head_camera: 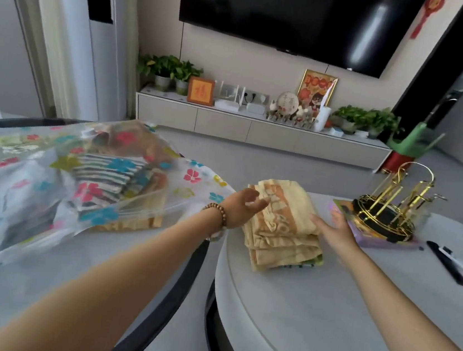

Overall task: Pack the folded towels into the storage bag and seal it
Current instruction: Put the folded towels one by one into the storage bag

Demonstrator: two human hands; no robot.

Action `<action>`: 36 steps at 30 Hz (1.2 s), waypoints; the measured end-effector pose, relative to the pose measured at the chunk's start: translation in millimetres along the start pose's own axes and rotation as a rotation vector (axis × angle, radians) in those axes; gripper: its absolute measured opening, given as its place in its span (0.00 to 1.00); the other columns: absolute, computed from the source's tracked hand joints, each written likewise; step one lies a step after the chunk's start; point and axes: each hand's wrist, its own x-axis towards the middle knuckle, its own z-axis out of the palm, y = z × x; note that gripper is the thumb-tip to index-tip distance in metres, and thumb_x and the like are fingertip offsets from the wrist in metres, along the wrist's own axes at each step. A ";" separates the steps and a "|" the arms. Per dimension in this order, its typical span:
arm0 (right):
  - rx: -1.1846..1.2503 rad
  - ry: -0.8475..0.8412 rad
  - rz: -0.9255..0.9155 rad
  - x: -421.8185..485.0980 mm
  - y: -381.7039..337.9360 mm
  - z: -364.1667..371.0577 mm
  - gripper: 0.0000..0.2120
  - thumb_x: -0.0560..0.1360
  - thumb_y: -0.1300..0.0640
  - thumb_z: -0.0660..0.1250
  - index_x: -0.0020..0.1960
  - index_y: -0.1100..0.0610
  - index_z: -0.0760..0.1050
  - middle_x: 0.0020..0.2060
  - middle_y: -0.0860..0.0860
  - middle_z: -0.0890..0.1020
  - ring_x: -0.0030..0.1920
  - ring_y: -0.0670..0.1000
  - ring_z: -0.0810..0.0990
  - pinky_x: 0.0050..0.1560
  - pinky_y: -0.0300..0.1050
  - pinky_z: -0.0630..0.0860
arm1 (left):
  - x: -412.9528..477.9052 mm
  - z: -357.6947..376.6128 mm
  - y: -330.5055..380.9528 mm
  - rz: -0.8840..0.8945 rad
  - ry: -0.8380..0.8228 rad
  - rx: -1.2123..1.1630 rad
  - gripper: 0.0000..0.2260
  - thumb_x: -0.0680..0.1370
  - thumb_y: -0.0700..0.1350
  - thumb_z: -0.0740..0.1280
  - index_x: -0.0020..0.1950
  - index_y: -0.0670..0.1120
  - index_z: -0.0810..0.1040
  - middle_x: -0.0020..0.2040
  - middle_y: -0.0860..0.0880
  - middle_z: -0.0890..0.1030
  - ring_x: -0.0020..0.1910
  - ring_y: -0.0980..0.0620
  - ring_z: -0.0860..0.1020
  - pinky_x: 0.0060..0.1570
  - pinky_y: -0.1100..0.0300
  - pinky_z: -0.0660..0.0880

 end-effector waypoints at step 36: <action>0.825 -0.994 0.190 -169.9 -110.8 88.1 0.27 0.55 0.51 0.82 0.51 0.59 0.84 0.53 0.58 0.84 0.51 0.58 0.84 0.44 0.52 0.82 | -184.3 -113.0 -11.7 0.056 0.279 -0.242 0.20 0.74 0.55 0.63 0.62 0.50 0.66 0.51 0.53 0.78 0.46 0.56 0.80 0.41 0.66 0.79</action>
